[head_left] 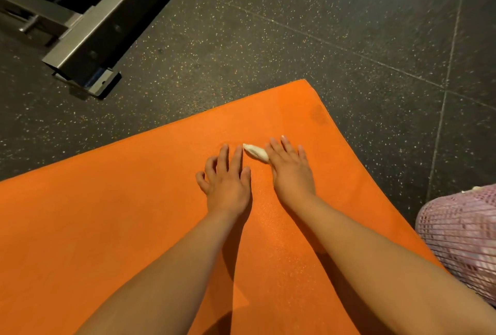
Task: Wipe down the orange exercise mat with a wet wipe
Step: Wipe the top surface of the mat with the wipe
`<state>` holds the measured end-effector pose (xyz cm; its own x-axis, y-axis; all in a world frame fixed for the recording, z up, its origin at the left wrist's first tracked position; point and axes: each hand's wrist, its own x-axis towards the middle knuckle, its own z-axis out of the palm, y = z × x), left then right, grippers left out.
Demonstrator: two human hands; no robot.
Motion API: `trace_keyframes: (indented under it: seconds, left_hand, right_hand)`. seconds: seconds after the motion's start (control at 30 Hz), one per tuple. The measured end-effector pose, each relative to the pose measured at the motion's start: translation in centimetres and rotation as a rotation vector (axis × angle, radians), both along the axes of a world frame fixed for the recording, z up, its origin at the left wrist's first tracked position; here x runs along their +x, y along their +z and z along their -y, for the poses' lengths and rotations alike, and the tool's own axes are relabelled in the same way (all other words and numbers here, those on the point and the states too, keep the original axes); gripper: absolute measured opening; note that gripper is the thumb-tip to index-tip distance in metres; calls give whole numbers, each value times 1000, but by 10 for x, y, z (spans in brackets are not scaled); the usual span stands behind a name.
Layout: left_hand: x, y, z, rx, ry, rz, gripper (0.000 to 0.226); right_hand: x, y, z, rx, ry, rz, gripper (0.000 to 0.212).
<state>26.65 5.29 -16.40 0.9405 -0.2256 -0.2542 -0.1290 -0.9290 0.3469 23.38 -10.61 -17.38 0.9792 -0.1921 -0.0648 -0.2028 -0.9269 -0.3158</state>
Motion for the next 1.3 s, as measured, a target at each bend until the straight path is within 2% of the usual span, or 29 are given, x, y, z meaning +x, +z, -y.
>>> trace_keyframes:
  seconds: [0.1, 0.2, 0.33, 0.4, 0.47, 0.53, 0.57, 0.67, 0.77, 0.87, 0.97, 1.07, 1.17, 1.23, 1.3]
  left_hand:
    - [0, -1, 1, 3, 9, -13, 53]
    - [0, -2, 0, -20, 15, -16, 48]
    - [1, 3, -2, -57, 36, -18, 48]
    - [1, 3, -2, -37, 21, -21, 49]
    - [1, 2, -2, -23, 13, -26, 51]
    - [2, 1, -1, -16, 9, -27, 51]
    - [2, 1, -1, -14, 9, -30, 51]
    - [2, 1, -3, -24, 8, -31, 51]
    - [1, 2, -3, -40, 3, -27, 51]
    - [3, 4, -4, -24, -19, -34, 52]
    - [4, 5, -5, -6, -2, -38, 52]
    - [4, 6, -2, -22, 20, -37, 49]
    - [8, 8, -3, -29, 32, -10, 47]
    - [13, 9, -6, -11, 16, 1, 51]
    - [15, 9, -7, 8, 10, -6, 54]
  right_hand:
    - [3, 2, -16, 88, -22, 81, 56]
    - [-4, 2, -43, 195, 107, 148, 60]
    - [-2, 1, -37, 136, 88, 211, 36]
    - [3, -2, -23, 52, 42, 236, 34]
    - [9, -4, -8, -6, -99, 212, 37]
    - [13, -3, -5, 0, -223, 161, 44]
    - [14, -2, -10, 38, -217, 138, 48]
    - [10, -1, -40, 170, 19, 58, 54]
    - [3, -1, -40, 112, 179, 17, 59]
    - [7, 0, -9, 4, -52, -11, 72]
    - [13, 6, -5, 15, -236, -52, 64]
    - [11, 11, -35, 163, -28, -58, 59]
    - [5, 8, -40, 111, 191, -75, 57]
    - [13, 7, -20, 46, 89, -57, 66]
    - [20, 9, -1, 36, -155, -92, 64]
